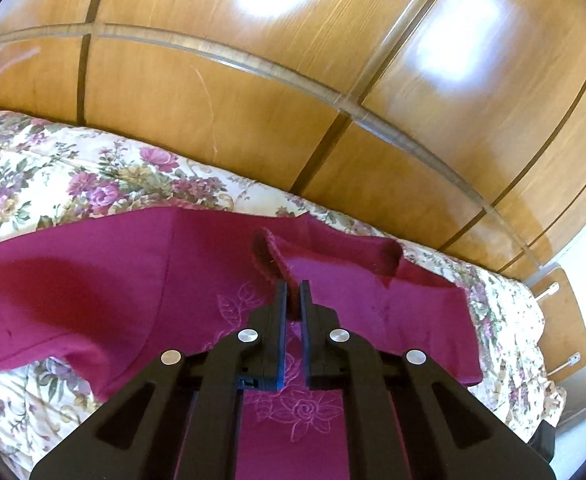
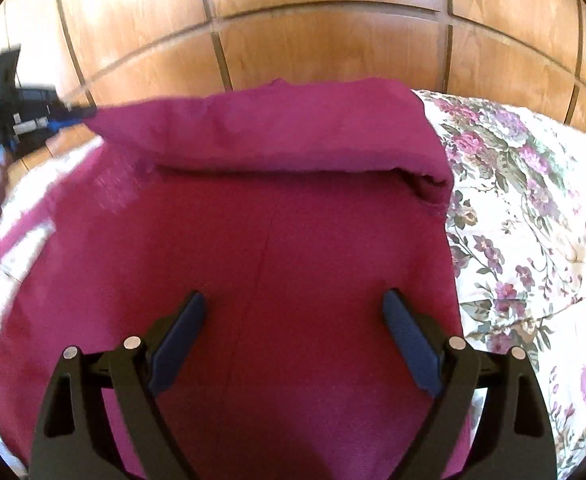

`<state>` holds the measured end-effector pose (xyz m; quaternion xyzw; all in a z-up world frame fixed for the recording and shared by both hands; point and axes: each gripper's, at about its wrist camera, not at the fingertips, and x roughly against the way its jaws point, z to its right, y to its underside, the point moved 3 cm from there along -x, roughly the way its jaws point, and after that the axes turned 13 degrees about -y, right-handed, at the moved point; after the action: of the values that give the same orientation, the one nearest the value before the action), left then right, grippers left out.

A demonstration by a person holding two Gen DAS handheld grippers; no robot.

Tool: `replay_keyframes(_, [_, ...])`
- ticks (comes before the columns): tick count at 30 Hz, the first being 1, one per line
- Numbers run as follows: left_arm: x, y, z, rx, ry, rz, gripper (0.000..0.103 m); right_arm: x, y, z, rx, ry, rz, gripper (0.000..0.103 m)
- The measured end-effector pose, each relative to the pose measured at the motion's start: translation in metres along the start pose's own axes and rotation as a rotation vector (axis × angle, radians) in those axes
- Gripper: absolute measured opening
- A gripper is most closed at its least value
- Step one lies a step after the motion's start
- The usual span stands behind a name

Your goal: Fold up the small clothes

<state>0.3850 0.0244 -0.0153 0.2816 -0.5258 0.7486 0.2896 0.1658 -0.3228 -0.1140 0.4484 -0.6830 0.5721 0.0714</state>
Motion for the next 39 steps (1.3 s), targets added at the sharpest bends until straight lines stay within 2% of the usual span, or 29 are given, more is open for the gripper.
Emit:
replay_keyframes(2, [0.003,-0.002,0.003,-0.025,-0.002,0.012,0.005,0.014,-0.007,0.010,-0.089,-0.061,0.031,0.089])
replay_keyframes(5, [0.010,0.003,0.008,-0.077,-0.007,0.034,0.005,0.038,-0.026,0.022,-0.160,-0.096,0.096,0.085])
replay_keyframes(9, [0.004,0.021,0.004,-0.131,-0.070,0.023,0.005,0.046,-0.063,0.024,-0.138,-0.087,0.151,0.084])
replay_keyframes(12, [-0.014,0.033,-0.010,-0.121,-0.143,-0.026,0.005,0.027,-0.090,0.025,-0.109,-0.047,0.145,0.081])
replay_keyframes(15, [-0.026,0.039,-0.017,-0.129,-0.183,-0.048,0.005,-0.016,-0.105,0.034,-0.111,0.031,0.071,0.079])
replay_keyframes(16, [-0.030,0.043,-0.017,-0.157,-0.219,-0.044,0.005,-0.028,-0.104,0.039,-0.125,0.056,0.045,0.079])
replay_keyframes(18, [-0.036,0.050,-0.018,-0.187,-0.243,-0.054,0.005,-0.051,-0.093,0.046,-0.154,0.084,-0.013,0.080])
replay_keyframes(20, [-0.047,0.060,-0.022,-0.207,-0.266,-0.088,0.006,-0.065,-0.079,0.038,-0.069,0.151,-0.002,0.086])
replay_keyframes(21, [-0.048,0.063,-0.025,-0.198,-0.262,-0.082,0.006,-0.068,-0.076,0.033,-0.031,0.176,0.000,0.087])
replay_keyframes(23, [-0.042,0.064,-0.030,-0.161,-0.238,-0.080,0.008,-0.071,-0.077,0.029,-0.009,0.212,-0.010,0.087])
replay_keyframes(24, [-0.038,0.064,-0.033,-0.140,-0.230,-0.081,0.015,-0.071,-0.076,0.030,-0.009,0.212,-0.009,0.087])
replay_keyframes(25, [-0.031,0.065,-0.040,-0.107,-0.220,-0.078,0.017,-0.071,-0.076,0.030,-0.012,0.206,-0.005,0.088])
replay_keyframes(29, [-0.001,0.071,-0.076,0.026,-0.174,-0.070,0.017,-0.071,-0.075,0.030,-0.009,0.208,-0.004,0.088])
replay_keyframes(33, [0.031,0.085,-0.142,0.209,-0.173,-0.096,0.017,-0.070,-0.075,0.032,-0.007,0.210,-0.002,0.088])
replay_keyframes(35, [0.050,0.095,-0.191,0.348,-0.189,-0.109,0.017,-0.069,-0.075,0.029,-0.004,0.212,-0.002,0.088])
replay_keyframes(37, [0.072,0.106,-0.238,0.462,-0.220,-0.092,0.017,-0.070,-0.076,0.029,-0.003,0.215,-0.001,0.088])
replay_keyframes(39, [0.099,0.115,-0.282,0.558,-0.275,-0.038,0.020,-0.070,-0.076,0.029,-0.001,0.218,-0.001,0.088])
